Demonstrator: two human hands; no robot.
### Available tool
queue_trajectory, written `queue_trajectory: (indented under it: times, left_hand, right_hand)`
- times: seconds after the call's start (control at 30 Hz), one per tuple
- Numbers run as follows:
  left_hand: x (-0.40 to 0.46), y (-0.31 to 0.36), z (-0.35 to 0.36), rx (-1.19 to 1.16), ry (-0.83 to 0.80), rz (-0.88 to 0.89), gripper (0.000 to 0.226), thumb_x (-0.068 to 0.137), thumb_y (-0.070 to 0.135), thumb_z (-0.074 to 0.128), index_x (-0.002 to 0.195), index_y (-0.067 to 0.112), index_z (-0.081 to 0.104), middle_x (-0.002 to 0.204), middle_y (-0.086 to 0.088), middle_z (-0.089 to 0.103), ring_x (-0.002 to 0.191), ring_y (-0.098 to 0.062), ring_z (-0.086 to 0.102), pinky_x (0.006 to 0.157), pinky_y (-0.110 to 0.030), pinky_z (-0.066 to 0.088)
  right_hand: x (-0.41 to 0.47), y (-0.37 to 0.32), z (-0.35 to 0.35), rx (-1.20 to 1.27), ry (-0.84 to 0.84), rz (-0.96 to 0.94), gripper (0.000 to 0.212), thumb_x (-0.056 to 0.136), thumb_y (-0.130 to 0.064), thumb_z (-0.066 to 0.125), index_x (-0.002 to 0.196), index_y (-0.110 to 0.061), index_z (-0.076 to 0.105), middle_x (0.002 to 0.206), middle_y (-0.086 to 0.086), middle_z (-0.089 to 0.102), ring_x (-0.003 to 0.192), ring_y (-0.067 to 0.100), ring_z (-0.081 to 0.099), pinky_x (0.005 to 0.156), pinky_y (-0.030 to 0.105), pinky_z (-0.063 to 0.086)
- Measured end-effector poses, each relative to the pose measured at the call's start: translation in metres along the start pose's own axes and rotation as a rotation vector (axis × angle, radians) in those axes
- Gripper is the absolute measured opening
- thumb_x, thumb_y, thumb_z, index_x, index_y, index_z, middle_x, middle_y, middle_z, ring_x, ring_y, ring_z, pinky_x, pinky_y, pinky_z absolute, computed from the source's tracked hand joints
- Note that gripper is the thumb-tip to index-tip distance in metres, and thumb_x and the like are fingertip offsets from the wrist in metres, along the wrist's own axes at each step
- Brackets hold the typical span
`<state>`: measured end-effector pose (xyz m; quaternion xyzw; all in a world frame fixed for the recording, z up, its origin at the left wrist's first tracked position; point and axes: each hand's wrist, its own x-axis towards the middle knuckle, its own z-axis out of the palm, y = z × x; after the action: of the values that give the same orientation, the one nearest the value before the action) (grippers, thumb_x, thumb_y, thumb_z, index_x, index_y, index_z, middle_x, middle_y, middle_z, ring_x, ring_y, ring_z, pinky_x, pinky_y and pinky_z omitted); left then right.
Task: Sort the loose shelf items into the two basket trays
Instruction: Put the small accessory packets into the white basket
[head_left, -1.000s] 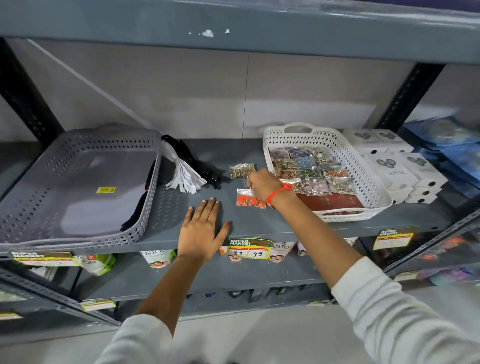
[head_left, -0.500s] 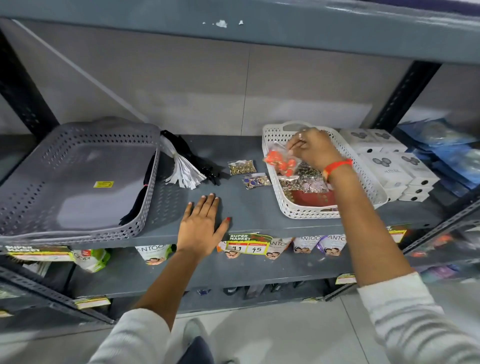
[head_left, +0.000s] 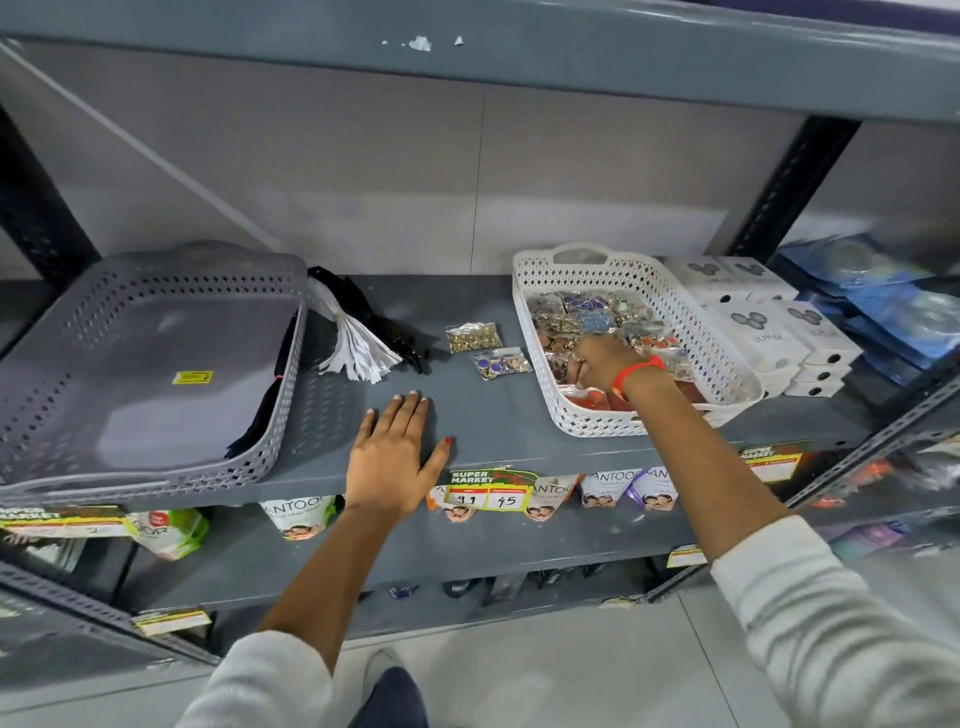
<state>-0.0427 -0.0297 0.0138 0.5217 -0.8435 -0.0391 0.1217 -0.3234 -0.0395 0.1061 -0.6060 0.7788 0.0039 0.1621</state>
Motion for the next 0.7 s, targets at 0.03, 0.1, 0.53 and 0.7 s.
queue_trajectory:
  times: [0.03,0.1,0.53,0.7]
  left_hand:
    - [0.0,0.0,0.0,0.001,0.0,-0.002,0.083,0.083,0.063,0.005,0.145,0.014,0.029,0.152,-0.002,0.031,0.142,-0.019,0.024,0.117,-0.042,0.016]
    - [0.0,0.0,0.0,0.021,-0.01,-0.003,0.083,0.082,0.063,0.003,0.146,0.015,0.026,0.153,-0.001,0.028,0.143,-0.018,0.021,0.118,-0.04,0.014]
    - [0.001,-0.001,0.0,0.034,-0.021,-0.006,0.08,0.084,0.062,0.006,0.146,0.016,0.027,0.153,0.001,0.028,0.142,-0.017,0.021,0.117,-0.039,0.014]
    - [0.0,0.0,0.0,0.048,-0.016,-0.002,0.08,0.084,0.062,0.006,0.146,0.016,0.028,0.153,0.0,0.029,0.142,-0.017,0.023,0.117,-0.04,0.015]
  right_hand:
    - [0.001,-0.002,-0.002,0.035,0.022,0.001,0.035,0.076,0.011,0.048,0.066,-0.017,0.066,0.095,0.015,0.073,0.091,0.028,0.069,0.089,0.038,0.056]
    - [0.004,-0.011,-0.01,0.12,0.12,-0.017,0.032,0.081,0.015,0.043,0.081,-0.002,0.071,0.102,0.019,0.072,0.097,0.03,0.067,0.094,0.039,0.053]
    - [0.03,-0.102,0.0,-0.094,0.085,-0.222,0.022,0.083,0.012,0.044,0.087,-0.003,0.059,0.089,0.022,0.057,0.083,0.032,0.058,0.076,0.033,0.046]
    - [0.03,-0.1,0.004,-0.06,0.049,-0.213,0.025,0.081,0.011,0.049,0.095,0.003,0.067,0.104,0.022,0.068,0.093,0.037,0.067,0.089,0.04,0.054]
